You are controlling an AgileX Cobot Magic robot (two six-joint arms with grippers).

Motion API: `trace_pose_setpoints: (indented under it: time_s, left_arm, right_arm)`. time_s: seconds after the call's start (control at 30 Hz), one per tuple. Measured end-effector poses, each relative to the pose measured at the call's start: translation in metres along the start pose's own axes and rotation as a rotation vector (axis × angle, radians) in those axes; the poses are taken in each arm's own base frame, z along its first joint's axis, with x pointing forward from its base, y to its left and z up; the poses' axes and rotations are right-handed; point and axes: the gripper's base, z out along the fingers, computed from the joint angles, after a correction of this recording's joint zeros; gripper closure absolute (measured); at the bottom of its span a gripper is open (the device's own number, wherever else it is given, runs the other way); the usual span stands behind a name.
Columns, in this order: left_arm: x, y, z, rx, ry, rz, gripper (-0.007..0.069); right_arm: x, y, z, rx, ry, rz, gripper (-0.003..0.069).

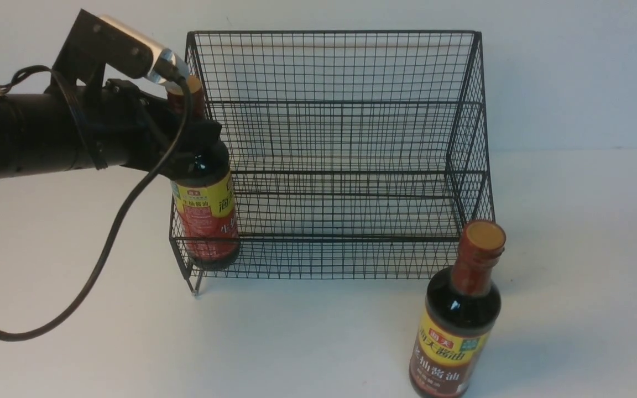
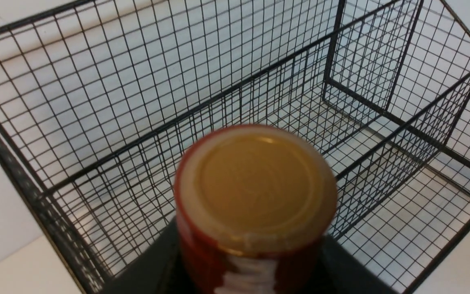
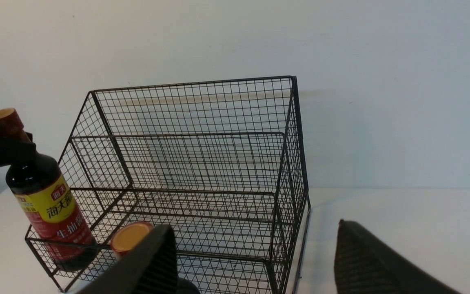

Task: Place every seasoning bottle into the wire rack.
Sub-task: Use the left arm to put the condiment bottle back on the shelf

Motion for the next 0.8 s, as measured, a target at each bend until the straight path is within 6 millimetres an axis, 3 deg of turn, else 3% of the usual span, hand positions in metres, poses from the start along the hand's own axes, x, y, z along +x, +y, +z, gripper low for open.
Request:
trace_pose_setpoints:
  time_s: [0.33, 0.57, 0.8]
  left_arm:
    - [0.001, 0.001, 0.000, -0.006, 0.020, -0.038, 0.0337]
    - [-0.001, 0.000, -0.003, -0.007, 0.022, -0.126, 0.0208]
    - [-0.016, -0.008, -0.027, -0.041, -0.020, -0.097, 0.0068]
  right_arm:
    - [0.001, 0.000, 0.000, 0.000, 0.006, -0.002, 0.0185]
    - [0.001, 0.000, 0.000, -0.001, 0.010, -0.002, 0.0185]
    - [0.002, 0.000, 0.000, -0.004, 0.027, -0.002, 0.0185]
